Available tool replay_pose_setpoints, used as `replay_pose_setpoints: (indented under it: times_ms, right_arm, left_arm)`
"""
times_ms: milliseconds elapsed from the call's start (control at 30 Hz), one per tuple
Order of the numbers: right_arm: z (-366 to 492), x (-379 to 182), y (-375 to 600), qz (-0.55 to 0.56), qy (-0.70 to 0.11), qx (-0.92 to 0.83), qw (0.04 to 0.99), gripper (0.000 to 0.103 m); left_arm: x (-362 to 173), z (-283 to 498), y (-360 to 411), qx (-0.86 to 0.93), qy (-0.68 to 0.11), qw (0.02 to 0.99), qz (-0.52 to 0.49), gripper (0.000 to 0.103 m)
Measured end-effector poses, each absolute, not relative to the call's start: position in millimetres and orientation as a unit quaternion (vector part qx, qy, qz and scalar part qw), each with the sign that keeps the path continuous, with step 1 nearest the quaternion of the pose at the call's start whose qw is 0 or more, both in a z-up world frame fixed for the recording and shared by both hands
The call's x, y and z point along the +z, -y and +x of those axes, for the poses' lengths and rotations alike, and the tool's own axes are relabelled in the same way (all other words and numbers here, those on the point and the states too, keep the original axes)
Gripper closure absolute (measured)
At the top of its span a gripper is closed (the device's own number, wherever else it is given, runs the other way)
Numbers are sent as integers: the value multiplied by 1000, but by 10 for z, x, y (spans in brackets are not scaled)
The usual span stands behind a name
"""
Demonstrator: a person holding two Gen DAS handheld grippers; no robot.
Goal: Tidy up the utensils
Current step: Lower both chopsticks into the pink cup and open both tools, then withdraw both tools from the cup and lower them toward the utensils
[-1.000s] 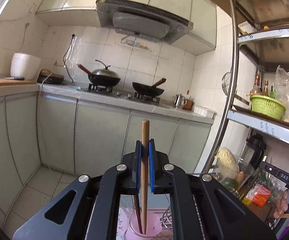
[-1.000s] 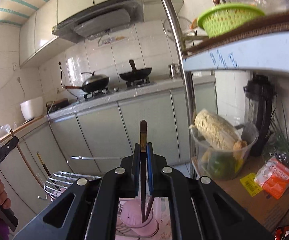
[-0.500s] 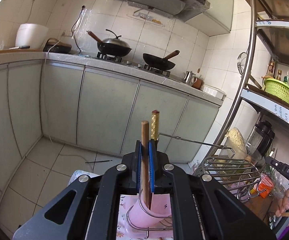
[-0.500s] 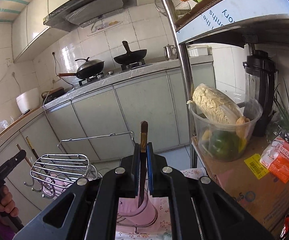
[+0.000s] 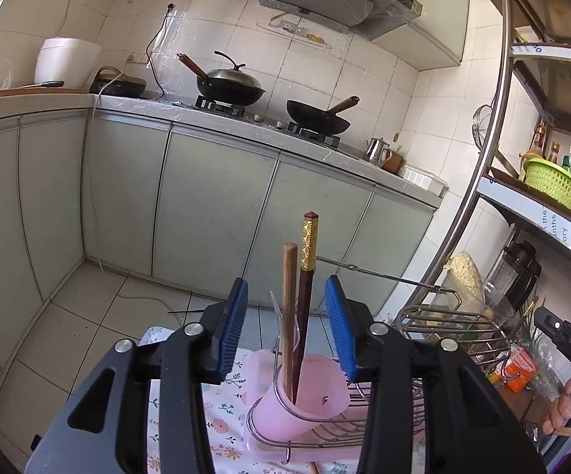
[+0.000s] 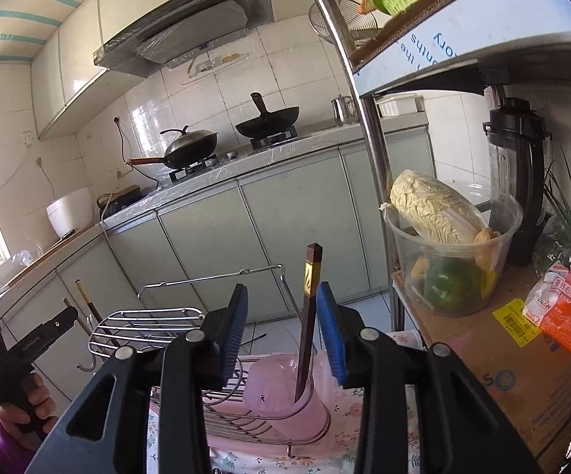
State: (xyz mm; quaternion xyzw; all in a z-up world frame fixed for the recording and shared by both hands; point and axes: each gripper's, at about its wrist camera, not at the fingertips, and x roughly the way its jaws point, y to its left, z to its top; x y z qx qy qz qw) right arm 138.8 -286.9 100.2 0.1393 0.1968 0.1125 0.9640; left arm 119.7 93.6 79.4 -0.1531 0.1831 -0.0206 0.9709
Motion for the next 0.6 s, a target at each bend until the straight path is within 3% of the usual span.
replay_pose_setpoints:
  times_ms: [367,600]
  right_arm:
    - [967,986,2864,130,-153,100,974,68]
    - [788,680,2762,118,-201,115,966,68]
  left_arm:
    - [827,810,-839,-15,-186,975,-122,62]
    - [603,598,-513,-33,-219,973,-70,62]
